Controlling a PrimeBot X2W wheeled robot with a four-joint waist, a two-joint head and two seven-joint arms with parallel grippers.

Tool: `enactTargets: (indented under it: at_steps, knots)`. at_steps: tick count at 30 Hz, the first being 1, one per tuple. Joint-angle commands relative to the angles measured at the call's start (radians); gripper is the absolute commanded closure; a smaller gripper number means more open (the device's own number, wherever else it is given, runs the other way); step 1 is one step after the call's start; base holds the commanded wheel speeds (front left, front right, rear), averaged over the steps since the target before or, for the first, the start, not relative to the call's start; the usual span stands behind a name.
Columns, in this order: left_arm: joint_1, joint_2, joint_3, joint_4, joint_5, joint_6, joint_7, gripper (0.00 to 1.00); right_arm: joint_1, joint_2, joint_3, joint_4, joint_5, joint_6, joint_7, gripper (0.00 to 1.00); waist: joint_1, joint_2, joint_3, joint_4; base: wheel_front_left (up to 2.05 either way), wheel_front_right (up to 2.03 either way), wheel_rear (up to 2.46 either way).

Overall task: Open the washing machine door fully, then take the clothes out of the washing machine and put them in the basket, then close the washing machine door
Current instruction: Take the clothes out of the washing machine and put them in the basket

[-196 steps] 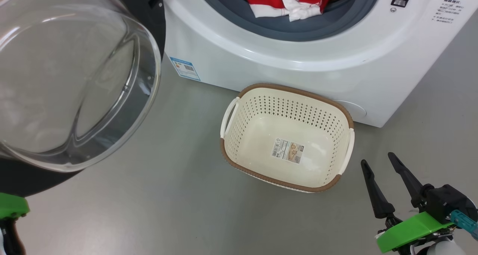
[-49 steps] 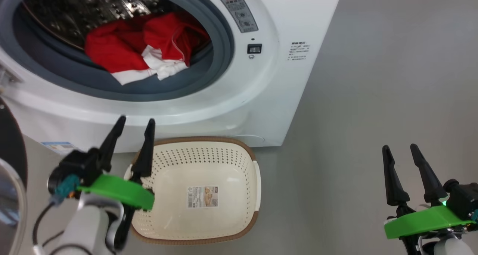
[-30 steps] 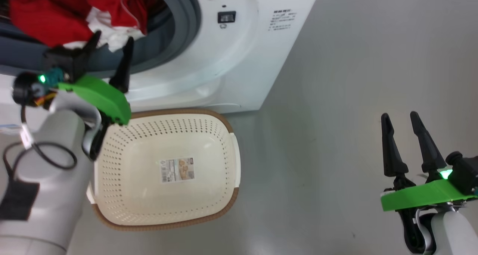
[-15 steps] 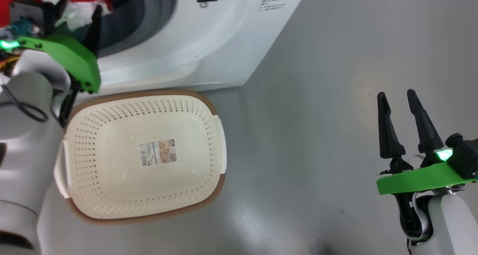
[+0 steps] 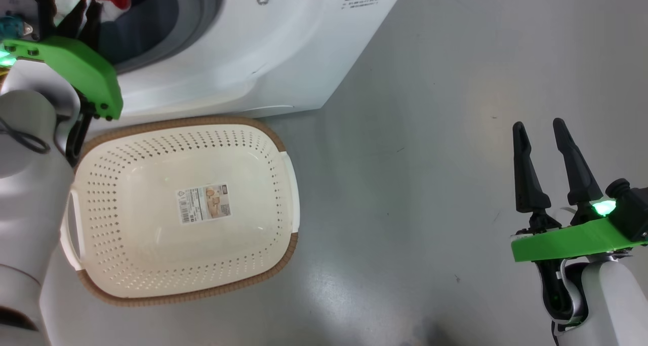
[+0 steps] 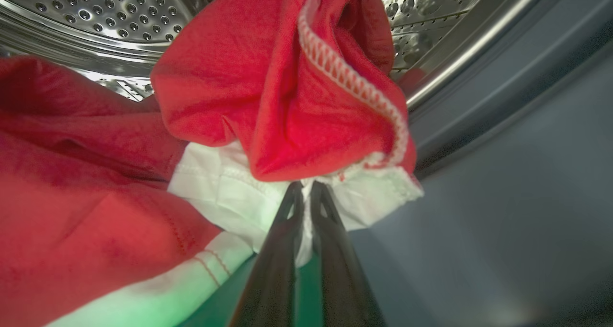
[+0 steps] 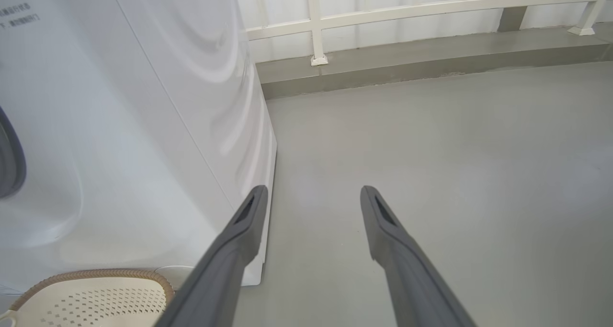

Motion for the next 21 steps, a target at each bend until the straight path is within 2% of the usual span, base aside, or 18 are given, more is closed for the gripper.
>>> enactTargets:
  at_steps: [1,10,16,21]
  knots:
    - [-0.012,0.032,0.011,-0.012,-0.020,-0.005,-0.015,1.00,-0.011,-0.004,0.016,-0.027,0.003,0.005,-0.006,0.00,-0.0001,-0.0001,-0.002,0.004,0.00,0.00,0.00]
    - [0.006,0.023,0.024,-0.047,-0.082,-0.005,-0.050,1.00,-0.008,-0.004,0.003,-0.026,-0.007,0.005,-0.006,0.00,-0.0001,-0.0001,-0.019,0.031,0.00,0.00,0.00]
    - [0.095,0.028,0.180,-0.260,-0.072,0.028,-0.052,1.00,0.004,-0.004,-0.007,-0.023,-0.019,0.005,-0.006,0.00,-0.0001,-0.0001,-0.054,0.067,0.00,0.00,0.00]
    - [0.226,0.000,0.320,-0.440,0.015,0.037,-0.053,1.00,0.016,-0.008,-0.008,-0.019,-0.027,0.005,-0.006,0.00,-0.0001,-0.0001,-0.086,0.092,0.00,0.00,0.00]
